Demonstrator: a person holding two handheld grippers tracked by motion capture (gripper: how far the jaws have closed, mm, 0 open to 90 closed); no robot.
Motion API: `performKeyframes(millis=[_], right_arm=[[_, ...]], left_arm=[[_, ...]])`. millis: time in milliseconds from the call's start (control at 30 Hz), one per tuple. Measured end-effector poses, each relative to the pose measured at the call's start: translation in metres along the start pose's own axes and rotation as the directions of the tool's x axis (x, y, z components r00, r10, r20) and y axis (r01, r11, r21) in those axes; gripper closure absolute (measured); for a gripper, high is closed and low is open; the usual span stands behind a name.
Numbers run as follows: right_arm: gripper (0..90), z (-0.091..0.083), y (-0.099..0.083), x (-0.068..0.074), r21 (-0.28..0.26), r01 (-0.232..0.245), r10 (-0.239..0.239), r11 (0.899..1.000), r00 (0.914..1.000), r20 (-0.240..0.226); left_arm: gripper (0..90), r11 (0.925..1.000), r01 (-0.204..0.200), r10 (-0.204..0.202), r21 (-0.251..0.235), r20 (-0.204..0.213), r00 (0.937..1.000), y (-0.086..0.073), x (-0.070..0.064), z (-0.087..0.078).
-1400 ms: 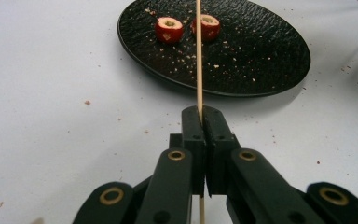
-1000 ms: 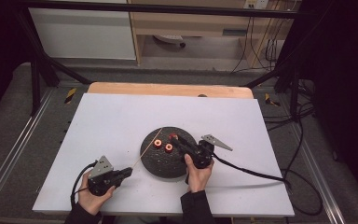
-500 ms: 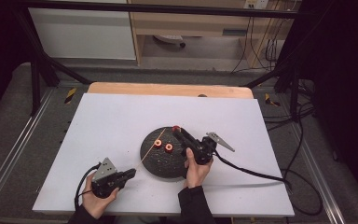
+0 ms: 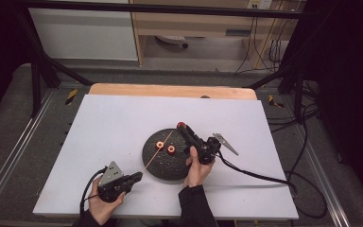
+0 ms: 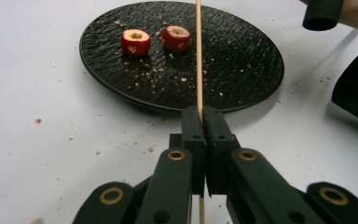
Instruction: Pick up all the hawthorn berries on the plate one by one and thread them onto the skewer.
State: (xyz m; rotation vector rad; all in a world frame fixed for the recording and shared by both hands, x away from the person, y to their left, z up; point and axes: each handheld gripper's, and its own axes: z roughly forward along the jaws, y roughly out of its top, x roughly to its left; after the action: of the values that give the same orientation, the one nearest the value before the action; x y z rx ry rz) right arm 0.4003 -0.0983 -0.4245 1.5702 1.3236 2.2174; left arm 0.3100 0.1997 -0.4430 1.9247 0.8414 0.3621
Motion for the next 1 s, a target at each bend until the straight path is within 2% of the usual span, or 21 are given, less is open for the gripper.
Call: performKeyframes(millis=[367, 1000], right_arm=[[61.5, 0.0, -0.005, -0.001, -0.037, -0.032, 0.031, 0.999, 0.9993, -0.021], [61.6, -0.001, -0.011, -0.001, -0.035, -0.036, 0.034, 0.999, 0.9984, -0.045]], left_arm=[[88.4, 1.0, -0.004, 0.004, 0.005, 0.017, 0.9998, 0.0, -0.007, 0.005], [88.4, 0.9999, 0.01, -0.01, -0.008, 0.009, 0.9999, 0.001, -0.011, 0.01]])
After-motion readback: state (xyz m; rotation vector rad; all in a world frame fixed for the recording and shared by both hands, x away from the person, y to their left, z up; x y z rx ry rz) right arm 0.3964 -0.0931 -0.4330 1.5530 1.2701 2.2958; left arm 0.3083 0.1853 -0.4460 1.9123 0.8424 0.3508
